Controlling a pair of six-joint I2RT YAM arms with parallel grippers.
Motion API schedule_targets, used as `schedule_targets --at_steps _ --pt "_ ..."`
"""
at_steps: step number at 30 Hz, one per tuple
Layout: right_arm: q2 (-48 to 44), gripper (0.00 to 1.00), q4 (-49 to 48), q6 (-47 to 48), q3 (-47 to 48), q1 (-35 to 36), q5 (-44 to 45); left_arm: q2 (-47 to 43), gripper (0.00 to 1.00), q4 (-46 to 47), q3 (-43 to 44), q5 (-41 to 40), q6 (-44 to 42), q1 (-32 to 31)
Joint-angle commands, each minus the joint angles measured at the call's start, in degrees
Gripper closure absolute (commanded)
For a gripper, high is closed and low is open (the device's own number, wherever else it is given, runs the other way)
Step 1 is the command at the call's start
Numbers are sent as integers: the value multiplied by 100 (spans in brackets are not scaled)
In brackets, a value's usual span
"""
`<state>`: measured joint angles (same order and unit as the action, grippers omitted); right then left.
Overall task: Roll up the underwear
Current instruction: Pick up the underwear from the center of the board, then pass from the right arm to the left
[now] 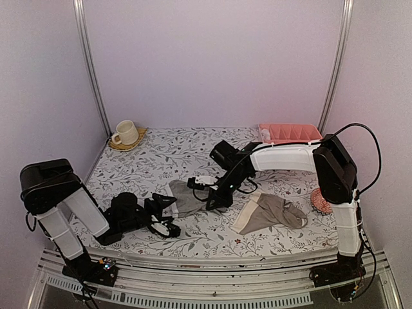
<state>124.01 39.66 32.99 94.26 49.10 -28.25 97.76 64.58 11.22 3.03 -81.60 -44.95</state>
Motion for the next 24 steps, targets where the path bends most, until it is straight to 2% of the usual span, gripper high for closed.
schedule_targets --at_steps 1,7,14,18,21,24 --pt "112 98 47 -60 168 -67 -97 311 13 -658 -57 -113 17 -105" --pt "105 98 34 -58 188 -73 -123 753 15 -361 -23 -285 -55 -160" --pt "121 98 37 -65 190 -72 -64 1040 33 171 -104 -368 -132 -186" --pt "133 97 25 -57 177 -73 -7 789 52 -29 -133 -241 44 -188" --pt "121 97 -10 -64 134 -77 73 428 72 -788 62 -115 417 -186" --pt "106 96 -63 -65 55 -75 212 25 82 -1690 358 53 874 -157"
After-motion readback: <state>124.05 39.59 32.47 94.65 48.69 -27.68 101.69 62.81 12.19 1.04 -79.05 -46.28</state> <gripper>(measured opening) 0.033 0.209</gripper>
